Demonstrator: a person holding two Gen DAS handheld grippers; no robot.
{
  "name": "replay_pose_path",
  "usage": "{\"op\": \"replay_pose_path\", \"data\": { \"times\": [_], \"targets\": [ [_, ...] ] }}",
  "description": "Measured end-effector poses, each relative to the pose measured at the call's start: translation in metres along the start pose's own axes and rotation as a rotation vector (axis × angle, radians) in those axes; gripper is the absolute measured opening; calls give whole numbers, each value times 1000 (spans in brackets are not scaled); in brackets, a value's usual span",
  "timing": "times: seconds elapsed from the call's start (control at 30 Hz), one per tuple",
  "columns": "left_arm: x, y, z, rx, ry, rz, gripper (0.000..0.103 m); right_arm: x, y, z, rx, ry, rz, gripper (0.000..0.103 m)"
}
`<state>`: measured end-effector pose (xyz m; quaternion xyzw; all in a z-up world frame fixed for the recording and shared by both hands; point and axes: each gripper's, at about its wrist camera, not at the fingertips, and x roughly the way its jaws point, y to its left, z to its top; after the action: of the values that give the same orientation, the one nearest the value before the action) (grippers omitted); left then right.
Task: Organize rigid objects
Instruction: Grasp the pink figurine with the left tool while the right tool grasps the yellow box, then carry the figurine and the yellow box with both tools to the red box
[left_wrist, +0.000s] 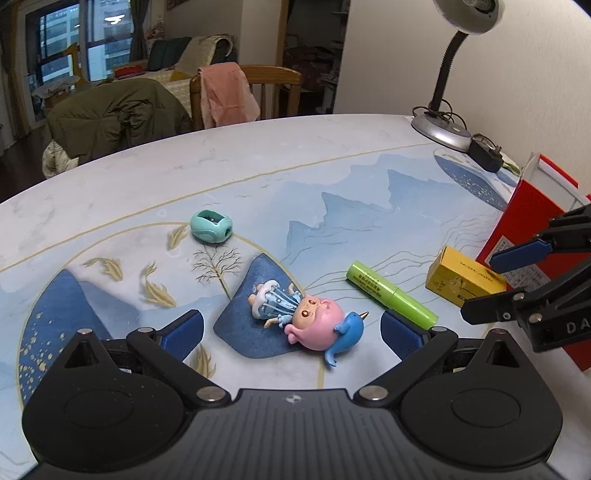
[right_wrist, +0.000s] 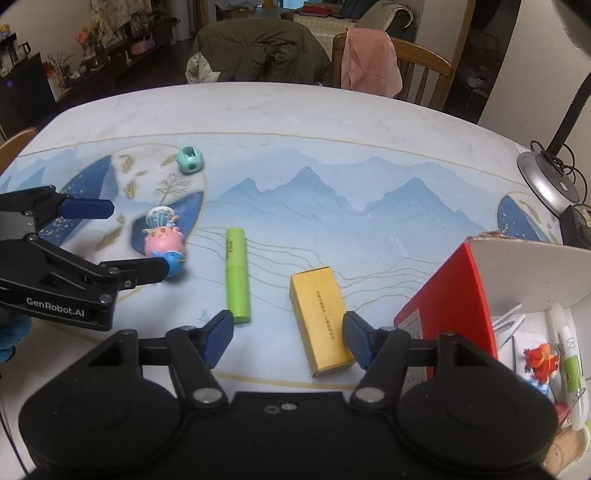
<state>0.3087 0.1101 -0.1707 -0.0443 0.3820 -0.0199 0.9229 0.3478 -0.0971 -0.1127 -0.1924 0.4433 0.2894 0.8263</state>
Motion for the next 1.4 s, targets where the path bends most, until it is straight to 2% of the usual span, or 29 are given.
{"op": "replay_pose_path", "data": {
  "times": [0.07, 0.23, 0.53, 0.6, 0.83, 0.9, 1.17, 1.4],
  "targets": [
    [4, 0, 0, 19, 1, -1, 103, 5, -1, 1, 4, 9, -10, 60],
    [17, -1, -1, 59, 5, -11, 102, 11, -4, 6, 3, 9, -23, 60],
    [25, -4, -3, 126, -14, -19, 101, 28, -12, 4, 15, 52, -44, 48],
    [26, -3, -4, 135, -9, -26, 98, 29, -12, 3, 21, 56, -43, 46],
    [26, -5, -8, 162, -13, -33, 85, 31, -8, 0, 26, 70, -24, 29],
    [26, -7, -7, 166, -13, -34, 79, 31, -7, -1, 28, 70, -23, 29],
    [20, -15, -9, 146, 7, -4, 79, 22, -7, -9, 91, 65, 13, 28],
    [-1, -27, -14, 93, 16, -8, 79, 5, -4, -19, 132, 52, 63, 28]
  ]
}}
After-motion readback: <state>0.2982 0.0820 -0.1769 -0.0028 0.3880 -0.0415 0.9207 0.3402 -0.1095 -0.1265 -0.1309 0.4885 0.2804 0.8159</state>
